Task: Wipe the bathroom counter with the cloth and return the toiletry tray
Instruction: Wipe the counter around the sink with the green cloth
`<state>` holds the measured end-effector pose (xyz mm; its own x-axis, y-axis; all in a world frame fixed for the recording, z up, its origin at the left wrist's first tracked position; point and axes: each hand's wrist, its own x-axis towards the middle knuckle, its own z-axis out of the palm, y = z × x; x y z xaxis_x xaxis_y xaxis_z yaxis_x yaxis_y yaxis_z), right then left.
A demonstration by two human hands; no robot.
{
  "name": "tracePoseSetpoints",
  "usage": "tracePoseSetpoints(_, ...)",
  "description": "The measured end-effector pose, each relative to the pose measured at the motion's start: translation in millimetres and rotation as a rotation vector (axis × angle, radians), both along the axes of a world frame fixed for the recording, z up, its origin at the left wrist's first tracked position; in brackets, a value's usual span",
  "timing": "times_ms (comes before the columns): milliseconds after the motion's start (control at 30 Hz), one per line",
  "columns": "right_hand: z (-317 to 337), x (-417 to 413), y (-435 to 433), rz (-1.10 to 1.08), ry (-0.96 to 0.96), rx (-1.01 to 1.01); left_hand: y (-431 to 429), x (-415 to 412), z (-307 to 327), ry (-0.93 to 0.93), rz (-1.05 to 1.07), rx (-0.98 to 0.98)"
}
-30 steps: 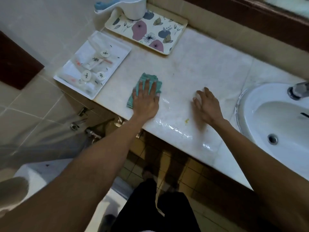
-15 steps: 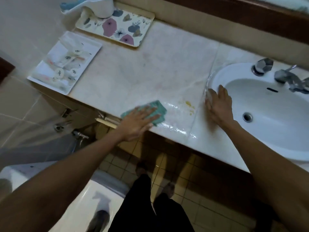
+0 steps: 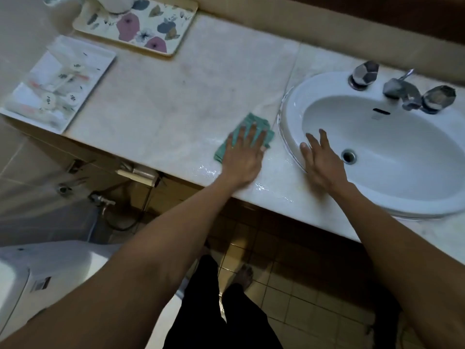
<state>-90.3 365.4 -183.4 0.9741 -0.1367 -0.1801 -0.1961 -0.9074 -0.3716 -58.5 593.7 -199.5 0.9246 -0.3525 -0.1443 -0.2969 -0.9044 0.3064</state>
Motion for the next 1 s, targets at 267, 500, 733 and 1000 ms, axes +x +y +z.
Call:
tracePoseSetpoints(267, 0, -1, -1, -0.079, -0.003, -0.008, 106, -22, -1, -0.004, -0.407, 0.062)
tracePoseSetpoints(500, -6, 3, -3, -0.104, -0.040, -0.005, 45, 46, -6, -0.036, 0.320, 0.044)
tracePoseSetpoints(733, -1, 5, -1, -0.148, -0.018, 0.015, -50, -31, -15, -0.081, 0.131, -0.044)
tracePoseSetpoints(1000, 7, 0, -2, -0.164, -0.009, 0.076, -12, -107, -13, -0.078, -0.456, 0.013)
